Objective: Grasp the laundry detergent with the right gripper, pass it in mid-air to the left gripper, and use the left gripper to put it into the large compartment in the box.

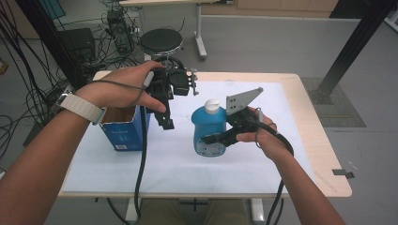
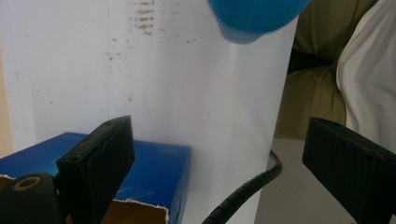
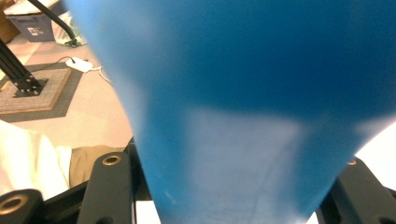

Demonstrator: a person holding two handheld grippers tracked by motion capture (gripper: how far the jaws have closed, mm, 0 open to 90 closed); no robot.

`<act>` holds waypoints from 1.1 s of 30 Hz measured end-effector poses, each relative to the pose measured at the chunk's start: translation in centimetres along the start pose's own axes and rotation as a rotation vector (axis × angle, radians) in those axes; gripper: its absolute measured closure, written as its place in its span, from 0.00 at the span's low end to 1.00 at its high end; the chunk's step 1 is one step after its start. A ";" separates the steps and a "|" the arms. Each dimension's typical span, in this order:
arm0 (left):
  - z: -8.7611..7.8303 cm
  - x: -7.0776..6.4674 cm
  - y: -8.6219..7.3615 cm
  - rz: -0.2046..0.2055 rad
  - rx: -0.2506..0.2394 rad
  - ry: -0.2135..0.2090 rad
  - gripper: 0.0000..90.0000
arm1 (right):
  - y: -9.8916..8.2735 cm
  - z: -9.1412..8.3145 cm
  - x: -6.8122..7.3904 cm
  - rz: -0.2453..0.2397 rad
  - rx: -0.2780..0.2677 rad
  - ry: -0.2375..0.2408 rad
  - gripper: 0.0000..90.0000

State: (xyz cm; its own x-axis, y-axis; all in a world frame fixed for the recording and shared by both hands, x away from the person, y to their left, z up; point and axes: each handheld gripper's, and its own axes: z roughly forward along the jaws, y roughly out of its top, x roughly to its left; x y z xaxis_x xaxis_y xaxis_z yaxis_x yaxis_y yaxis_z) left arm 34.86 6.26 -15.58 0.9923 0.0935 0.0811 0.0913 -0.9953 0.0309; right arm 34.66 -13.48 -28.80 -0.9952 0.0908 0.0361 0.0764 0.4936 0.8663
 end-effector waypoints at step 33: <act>-3.0 0.2 2.0 -0.017 0.017 -0.082 0.09 | 3.5 2.7 0.1 -0.023 0.020 0.042 0.49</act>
State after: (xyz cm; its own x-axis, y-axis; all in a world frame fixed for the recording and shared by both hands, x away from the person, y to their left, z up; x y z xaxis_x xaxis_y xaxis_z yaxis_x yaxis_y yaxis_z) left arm 34.98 4.41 -12.52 0.9941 0.1086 -0.0017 0.1086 -0.9940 0.0144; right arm 35.01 -9.38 -27.11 -0.9984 0.0434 0.0374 0.0544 0.5125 0.8570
